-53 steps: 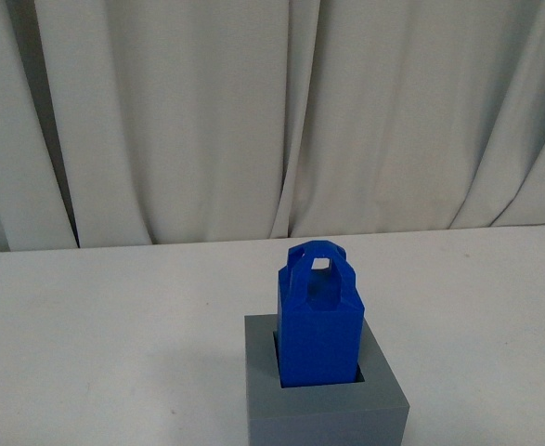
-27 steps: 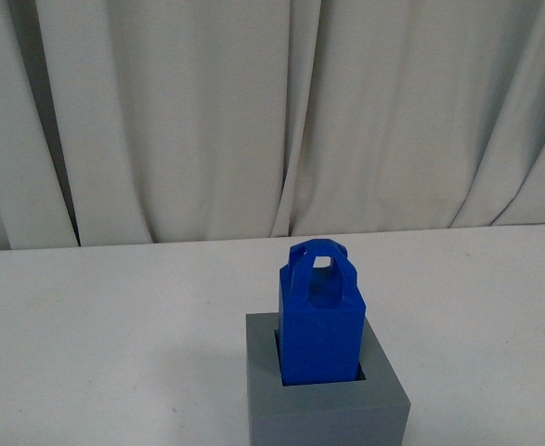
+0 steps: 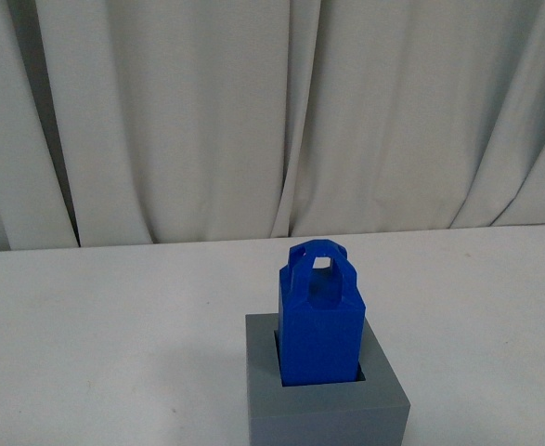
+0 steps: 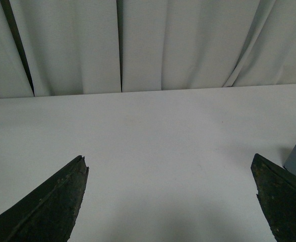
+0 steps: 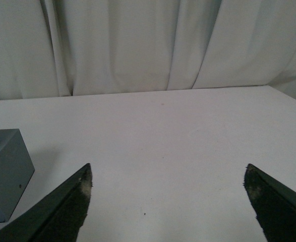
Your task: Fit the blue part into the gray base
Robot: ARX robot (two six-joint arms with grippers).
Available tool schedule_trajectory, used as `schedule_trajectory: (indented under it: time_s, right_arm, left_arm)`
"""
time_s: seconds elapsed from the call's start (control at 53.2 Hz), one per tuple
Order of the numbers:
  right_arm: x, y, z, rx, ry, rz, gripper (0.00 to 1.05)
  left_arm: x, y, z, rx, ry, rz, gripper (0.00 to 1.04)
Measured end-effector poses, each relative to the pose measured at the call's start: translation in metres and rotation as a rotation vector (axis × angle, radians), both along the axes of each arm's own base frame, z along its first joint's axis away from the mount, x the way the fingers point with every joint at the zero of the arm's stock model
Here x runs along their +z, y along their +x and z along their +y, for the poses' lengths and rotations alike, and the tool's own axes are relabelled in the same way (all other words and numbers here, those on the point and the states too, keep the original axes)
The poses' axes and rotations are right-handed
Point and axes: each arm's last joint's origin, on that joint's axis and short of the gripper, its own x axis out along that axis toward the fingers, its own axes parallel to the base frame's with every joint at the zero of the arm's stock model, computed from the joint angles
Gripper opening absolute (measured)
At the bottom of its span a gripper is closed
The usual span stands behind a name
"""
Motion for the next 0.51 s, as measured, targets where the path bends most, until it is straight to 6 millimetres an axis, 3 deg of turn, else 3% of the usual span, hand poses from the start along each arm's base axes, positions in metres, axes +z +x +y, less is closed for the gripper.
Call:
schedule_trajectory:
  time_s: [0.075,0.507]
  right_arm:
    - [0.0,0.0,0.0,0.0,0.0,0.0,0.99]
    - [0.0,0.0,0.0,0.0,0.001,0.0,0.97]
  left_arm:
    - [0.0,0.0,0.0,0.0,0.0,0.0,0.99]
    - [0.0,0.0,0.0,0.0,0.0,0.0,0.99]
